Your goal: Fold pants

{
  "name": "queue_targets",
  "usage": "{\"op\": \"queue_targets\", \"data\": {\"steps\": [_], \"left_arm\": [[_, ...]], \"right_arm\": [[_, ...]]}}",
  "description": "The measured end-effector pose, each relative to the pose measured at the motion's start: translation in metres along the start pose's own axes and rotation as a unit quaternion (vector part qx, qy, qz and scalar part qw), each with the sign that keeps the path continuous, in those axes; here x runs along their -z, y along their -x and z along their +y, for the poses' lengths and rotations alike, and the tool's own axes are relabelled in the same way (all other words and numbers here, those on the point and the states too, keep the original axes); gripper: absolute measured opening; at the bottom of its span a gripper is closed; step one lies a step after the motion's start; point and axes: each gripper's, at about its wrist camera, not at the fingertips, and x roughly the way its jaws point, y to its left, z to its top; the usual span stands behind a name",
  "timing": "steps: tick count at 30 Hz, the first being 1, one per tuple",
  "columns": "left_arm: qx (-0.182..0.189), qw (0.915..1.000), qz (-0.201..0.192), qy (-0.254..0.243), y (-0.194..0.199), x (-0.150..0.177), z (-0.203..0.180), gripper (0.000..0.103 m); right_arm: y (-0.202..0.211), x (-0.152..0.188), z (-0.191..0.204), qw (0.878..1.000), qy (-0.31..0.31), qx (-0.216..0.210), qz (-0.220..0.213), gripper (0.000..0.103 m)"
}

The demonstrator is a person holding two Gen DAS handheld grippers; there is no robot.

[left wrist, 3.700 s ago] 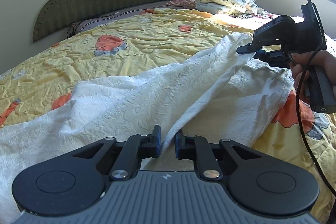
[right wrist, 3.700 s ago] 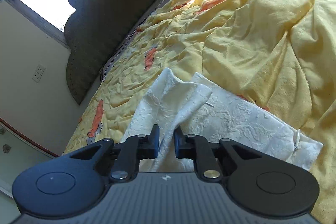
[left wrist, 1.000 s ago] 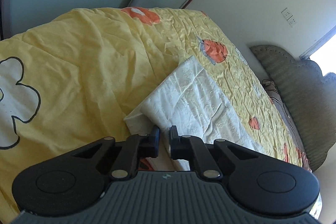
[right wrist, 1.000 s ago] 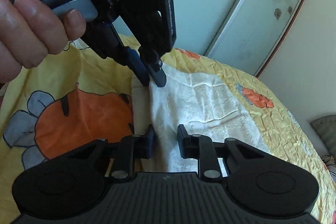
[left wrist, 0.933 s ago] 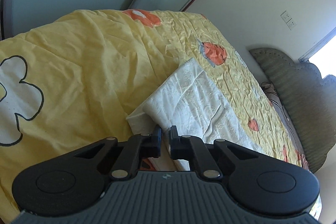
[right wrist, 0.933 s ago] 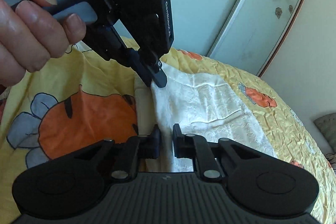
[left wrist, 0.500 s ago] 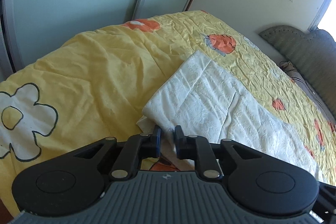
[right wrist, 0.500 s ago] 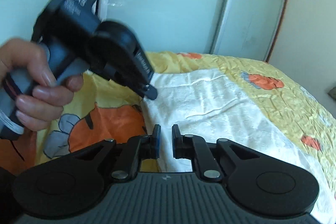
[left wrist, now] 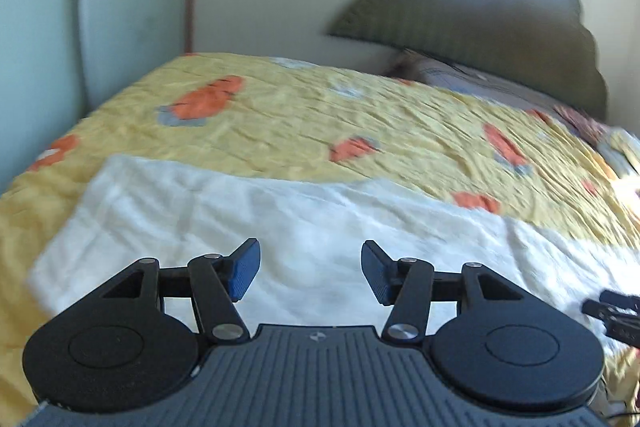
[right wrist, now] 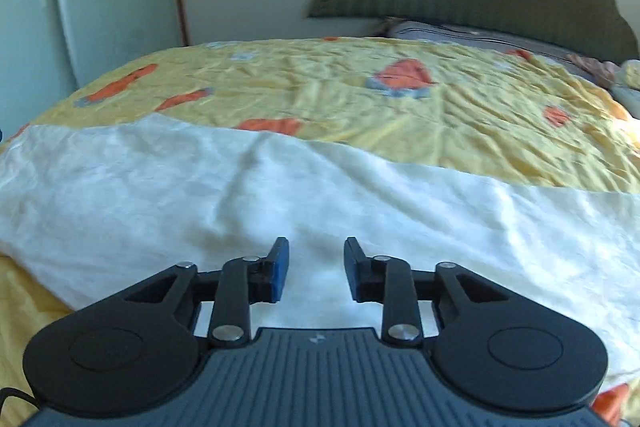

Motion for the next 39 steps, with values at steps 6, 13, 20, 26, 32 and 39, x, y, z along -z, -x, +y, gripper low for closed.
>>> {"op": "queue_targets", "data": {"steps": [6,13,20,26,32,39], "left_arm": [[0.101,0.9892,0.014,-0.106,-0.025,0.019,-0.106,0.060],[0.130,0.9692,0.045,-0.204,-0.055,0.054,-0.185,0.069],[0.150,0.9653,0.008,-0.214,-0.050,0.058,-0.212,0.076],[0.147,0.9642,0.052,-0.215,-0.074,0.064,-0.226,0.076],[0.146,0.9640,0.053,-0.216,-0.078,0.064,-0.228,0.076],[0.234,0.9581,0.099,-0.132,-0.091,0.039,-0.221,0.076]], "right_arm": [[0.063,0.035,-0.085,0.986,-0.139,0.074,-0.057,0.057],[0.085,0.076,-0.146,0.963,-0.246,0.105,-0.043,0.057],[0.103,0.091,-0.176,0.929,-0.349,0.086,-0.086,0.058],[0.083,0.109,-0.204,0.881,-0.458,0.004,-0.119,0.058],[0.066,0.106,-0.223,0.861,-0.484,0.002,-0.156,0.048],[0.062,0.099,-0.223,0.861,-0.481,0.028,-0.161,0.014]]}}
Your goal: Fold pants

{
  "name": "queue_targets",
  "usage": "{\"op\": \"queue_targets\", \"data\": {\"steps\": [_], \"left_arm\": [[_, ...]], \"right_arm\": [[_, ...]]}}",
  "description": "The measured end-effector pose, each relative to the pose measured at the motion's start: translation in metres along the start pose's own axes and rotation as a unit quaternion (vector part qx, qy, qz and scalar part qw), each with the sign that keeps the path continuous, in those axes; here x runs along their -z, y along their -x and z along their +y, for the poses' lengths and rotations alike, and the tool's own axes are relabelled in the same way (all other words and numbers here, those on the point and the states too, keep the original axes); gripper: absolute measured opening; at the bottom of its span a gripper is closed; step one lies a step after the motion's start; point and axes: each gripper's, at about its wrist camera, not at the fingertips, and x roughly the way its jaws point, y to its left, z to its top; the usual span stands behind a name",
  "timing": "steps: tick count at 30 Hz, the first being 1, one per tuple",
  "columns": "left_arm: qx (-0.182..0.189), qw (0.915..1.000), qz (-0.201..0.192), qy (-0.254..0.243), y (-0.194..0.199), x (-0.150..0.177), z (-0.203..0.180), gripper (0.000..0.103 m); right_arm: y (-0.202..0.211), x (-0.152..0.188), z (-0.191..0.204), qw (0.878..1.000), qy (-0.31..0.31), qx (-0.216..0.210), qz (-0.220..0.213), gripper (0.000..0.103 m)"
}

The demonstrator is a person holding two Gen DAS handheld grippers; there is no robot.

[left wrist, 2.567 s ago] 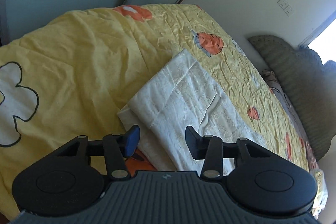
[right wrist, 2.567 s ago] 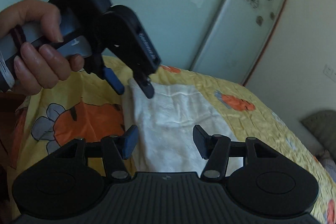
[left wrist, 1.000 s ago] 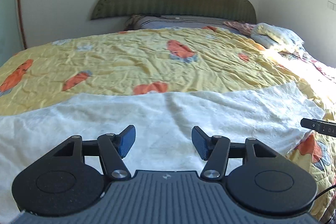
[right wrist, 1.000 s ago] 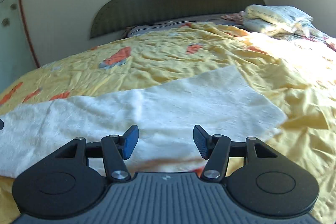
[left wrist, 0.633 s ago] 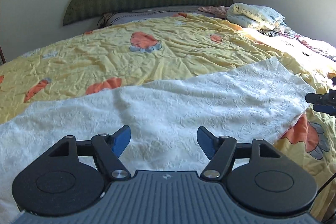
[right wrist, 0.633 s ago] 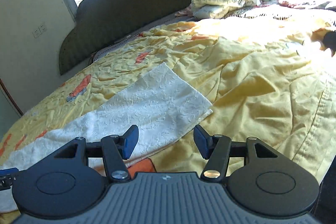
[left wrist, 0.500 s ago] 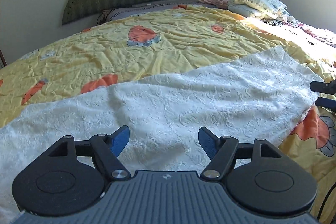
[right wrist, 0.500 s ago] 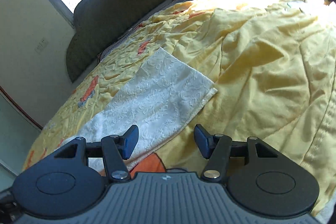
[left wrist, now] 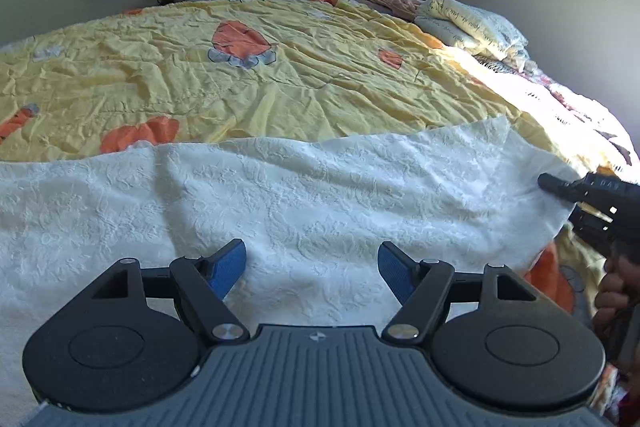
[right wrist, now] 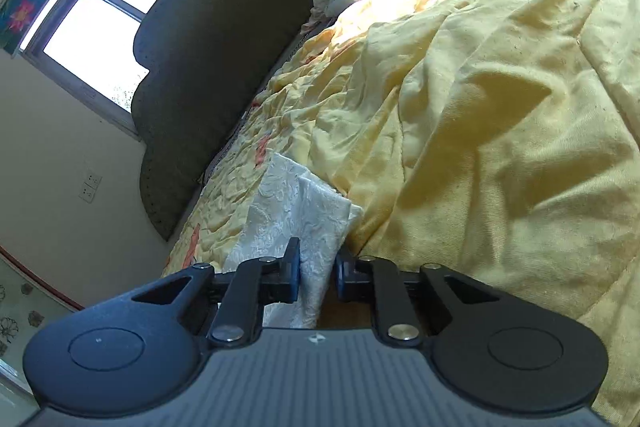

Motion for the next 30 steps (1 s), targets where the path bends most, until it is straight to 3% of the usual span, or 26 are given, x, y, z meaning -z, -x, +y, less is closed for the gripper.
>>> {"op": "queue_targets", "data": {"steps": [2,3,6,9,10,11,14,16,17,19,20,21,23,27,30], "left_arm": [[0.072,0.9951,0.012,0.067,-0.003,-0.010,0.014,0.076],[0.115,0.9876,0.020,0.105,-0.006,-0.015,0.021,0.077],[0.233,0.9473,0.038,0.217,-0.020,-0.024,0.034,0.086],[0.312,0.9046,0.034,0.288,-0.033,-0.030,0.036,0.099],[0.324,0.8978,0.033,0.297,-0.038,-0.033,0.035,0.100],[0.324,0.8962,0.033,0.301,-0.041,-0.035,0.033,0.100],[0.295,0.9055,0.043,0.302,-0.055,-0.043,0.031,0.100],[0.265,0.9157,0.040,0.300,-0.059,-0.045,0.038,0.093],[0.248,0.9208,0.036,0.299,-0.059,-0.044,0.044,0.084],[0.227,0.9247,0.035,0.304,-0.059,-0.041,0.057,0.054],[0.219,0.9261,0.038,0.305,-0.061,-0.040,0.063,0.029],[0.206,0.9294,0.041,0.303,-0.060,-0.039,0.070,0.014],[0.180,0.9390,0.033,0.291,-0.056,-0.036,0.078,0.005],[0.115,0.9690,-0.019,0.218,-0.022,-0.035,0.087,0.005],[0.068,0.9815,-0.043,0.174,0.005,-0.033,0.096,0.005]], "right_arm": [[0.008,0.004,0.036,0.995,0.099,0.010,-0.016,0.014],[0.011,0.008,0.055,0.988,0.150,0.009,-0.020,0.014],[0.017,0.029,0.112,0.953,0.303,-0.002,-0.027,0.014],[0.019,0.066,0.153,0.908,0.418,-0.019,-0.020,0.014],[0.020,0.078,0.162,0.896,0.442,-0.026,-0.014,0.014],[0.020,0.088,0.167,0.887,0.460,-0.037,-0.006,0.014],[0.027,0.116,0.179,0.857,0.508,-0.084,0.022,0.014],[0.031,0.133,0.184,0.837,0.535,-0.106,0.040,0.014],[0.034,0.141,0.187,0.829,0.546,-0.113,0.048,0.014],[0.034,0.153,0.188,0.817,0.561,-0.120,0.062,0.014],[0.034,0.158,0.190,0.812,0.567,-0.118,0.067,0.014],[0.032,0.163,0.192,0.808,0.573,-0.118,0.072,0.014],[0.030,0.170,0.197,0.801,0.580,-0.125,0.078,0.014],[0.032,0.190,0.216,0.785,0.592,-0.159,0.084,0.014],[0.029,0.211,0.233,0.764,0.611,-0.185,0.093,0.014]]}}
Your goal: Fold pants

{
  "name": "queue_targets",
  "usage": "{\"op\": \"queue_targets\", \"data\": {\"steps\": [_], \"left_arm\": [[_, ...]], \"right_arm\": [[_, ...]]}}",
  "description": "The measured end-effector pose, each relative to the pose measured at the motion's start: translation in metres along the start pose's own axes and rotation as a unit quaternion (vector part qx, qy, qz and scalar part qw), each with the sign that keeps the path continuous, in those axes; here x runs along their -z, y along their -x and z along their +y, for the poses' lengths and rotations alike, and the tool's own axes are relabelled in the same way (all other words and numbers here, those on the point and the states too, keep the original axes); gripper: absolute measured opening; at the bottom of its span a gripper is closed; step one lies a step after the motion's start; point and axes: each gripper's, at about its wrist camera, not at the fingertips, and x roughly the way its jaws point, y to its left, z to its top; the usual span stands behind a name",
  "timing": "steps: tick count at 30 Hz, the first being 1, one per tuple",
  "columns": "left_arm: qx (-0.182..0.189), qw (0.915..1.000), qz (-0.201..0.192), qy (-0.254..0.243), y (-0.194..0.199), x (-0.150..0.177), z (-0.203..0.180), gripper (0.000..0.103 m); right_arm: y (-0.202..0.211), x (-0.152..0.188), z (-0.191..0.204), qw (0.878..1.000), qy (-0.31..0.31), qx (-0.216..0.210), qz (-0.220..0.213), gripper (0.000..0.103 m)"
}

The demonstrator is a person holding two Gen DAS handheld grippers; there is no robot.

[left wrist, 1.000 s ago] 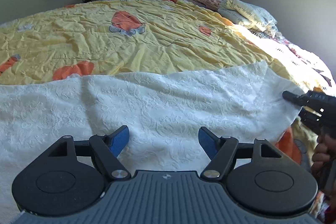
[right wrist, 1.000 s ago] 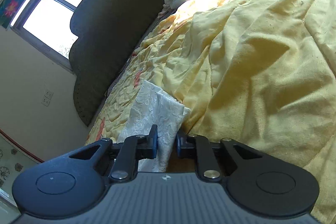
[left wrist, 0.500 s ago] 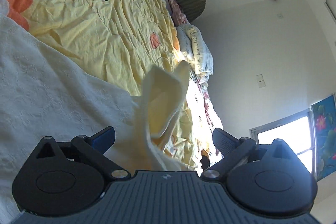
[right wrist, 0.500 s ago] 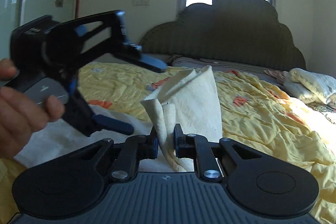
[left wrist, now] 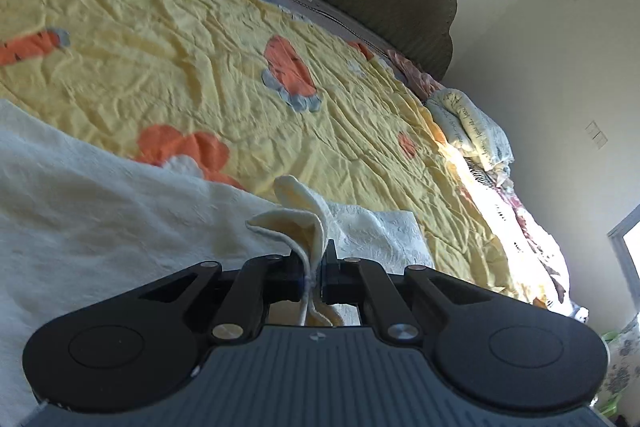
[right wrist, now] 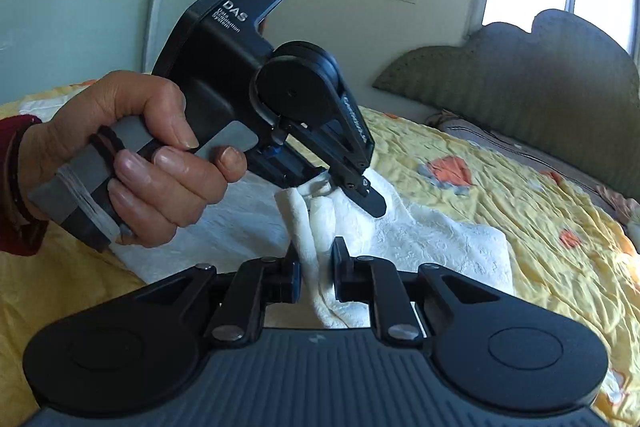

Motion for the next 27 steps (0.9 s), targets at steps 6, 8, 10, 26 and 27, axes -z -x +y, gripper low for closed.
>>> {"op": "queue_targets", "data": {"steps": [6,8,10,26,27], "left_arm": [[-0.075,0.9967,-0.024,-0.021,0.039,0.000,0.033,0.005],[-0.092,0.9945,-0.030,-0.040,0.047,0.003,0.039,0.006],[-0.116,0.9916,-0.023,-0.053,0.047,0.005,0.043,0.019],[-0.223,0.9724,-0.068,0.015,0.092,-0.001,0.081,0.057],[-0.217,0.9739,-0.063,0.020,0.097,0.002,0.081,0.059]], "right_arm": [[-0.025,-0.016,0.041,0.998,0.027,-0.060,-0.009,0.014],[-0.032,-0.019,0.052,0.997,0.032,-0.072,-0.010,0.014],[-0.040,-0.020,0.063,0.996,0.038,-0.076,0.001,0.015],[-0.013,-0.015,0.075,0.992,0.113,-0.057,0.014,0.028],[-0.015,-0.012,0.078,0.990,0.129,-0.060,0.020,0.028]]}}
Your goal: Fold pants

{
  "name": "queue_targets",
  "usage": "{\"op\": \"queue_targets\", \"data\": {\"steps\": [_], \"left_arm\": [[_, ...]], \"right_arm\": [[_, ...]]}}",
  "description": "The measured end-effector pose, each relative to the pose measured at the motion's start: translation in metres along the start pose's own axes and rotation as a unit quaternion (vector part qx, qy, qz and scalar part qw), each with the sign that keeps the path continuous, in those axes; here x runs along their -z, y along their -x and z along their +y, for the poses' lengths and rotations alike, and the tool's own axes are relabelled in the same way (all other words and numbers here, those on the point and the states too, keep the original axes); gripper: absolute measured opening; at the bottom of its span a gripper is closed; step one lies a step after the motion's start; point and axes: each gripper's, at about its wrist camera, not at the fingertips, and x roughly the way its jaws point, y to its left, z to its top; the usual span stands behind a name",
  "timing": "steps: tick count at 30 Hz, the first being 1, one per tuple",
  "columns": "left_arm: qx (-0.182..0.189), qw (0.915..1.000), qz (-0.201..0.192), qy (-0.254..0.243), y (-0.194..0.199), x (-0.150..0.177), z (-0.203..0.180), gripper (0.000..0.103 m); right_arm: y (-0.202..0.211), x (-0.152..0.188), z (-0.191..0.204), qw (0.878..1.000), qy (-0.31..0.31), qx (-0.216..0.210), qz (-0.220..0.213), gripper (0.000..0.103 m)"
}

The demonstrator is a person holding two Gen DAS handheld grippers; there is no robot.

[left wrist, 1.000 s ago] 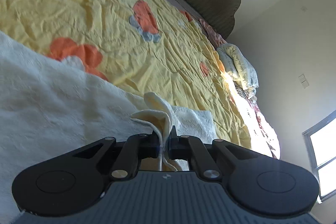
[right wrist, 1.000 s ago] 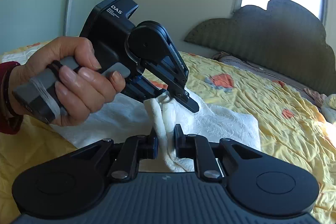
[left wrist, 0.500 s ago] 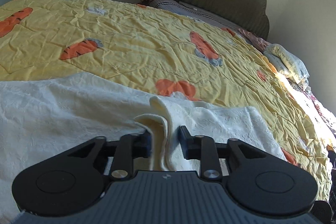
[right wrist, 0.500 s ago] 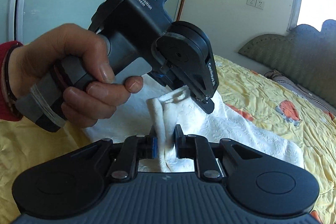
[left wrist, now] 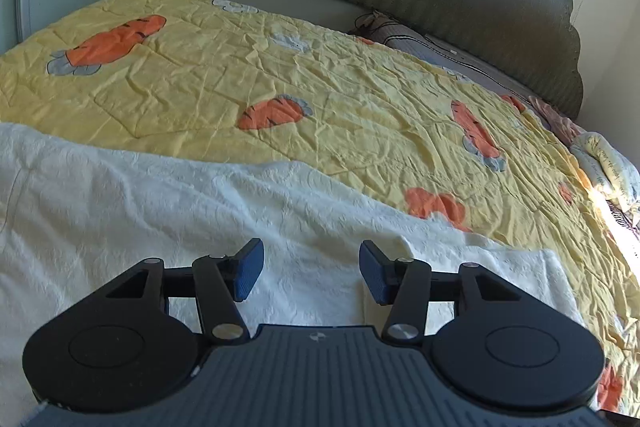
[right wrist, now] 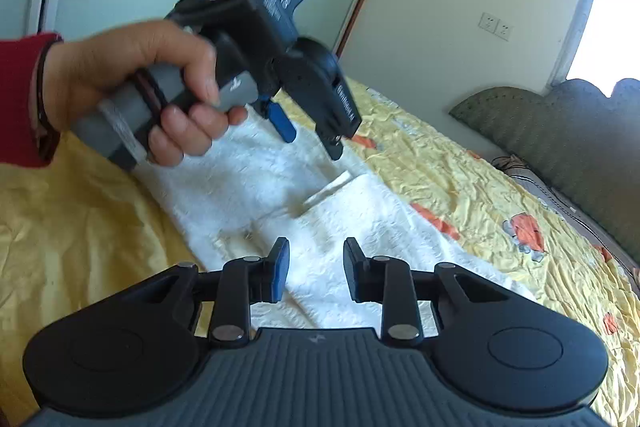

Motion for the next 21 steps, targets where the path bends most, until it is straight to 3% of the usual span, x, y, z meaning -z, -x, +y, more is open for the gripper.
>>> {"op": "queue_targets", "data": {"steps": [5,9,11,13,15,17,21], "left_arm": [[0.037,0.9989,0.021,0.020,0.024,0.014,0.004,0.063],[0.093,0.9930,0.051,0.050,0.035,0.022,0.006,0.065],[0.138,0.9836,0.084,0.080,0.036,0.027,0.009,0.065],[0.182,0.9702,0.116,0.111,0.033,0.030,0.011,0.067],[0.212,0.9572,0.145,0.133,0.027,0.034,0.011,0.069],[0.223,0.9500,0.162,0.147,0.017,0.035,0.009,0.069],[0.231,0.9392,0.172,0.187,-0.009,0.034,0.004,0.068]], "right_arm": [[-0.006,0.006,0.029,0.995,0.084,0.055,0.019,0.028],[-0.019,0.004,0.037,0.988,0.128,0.086,0.022,0.028],[-0.022,0.004,0.042,0.986,0.142,0.083,0.023,0.008],[-0.020,0.003,0.040,0.988,0.130,0.082,0.016,0.008],[-0.008,0.000,0.024,0.995,0.072,0.066,-0.005,0.008],[0.006,-0.003,0.001,0.999,0.000,0.037,-0.028,0.008],[0.025,-0.003,-0.027,0.996,-0.076,0.003,-0.055,0.008]]}}
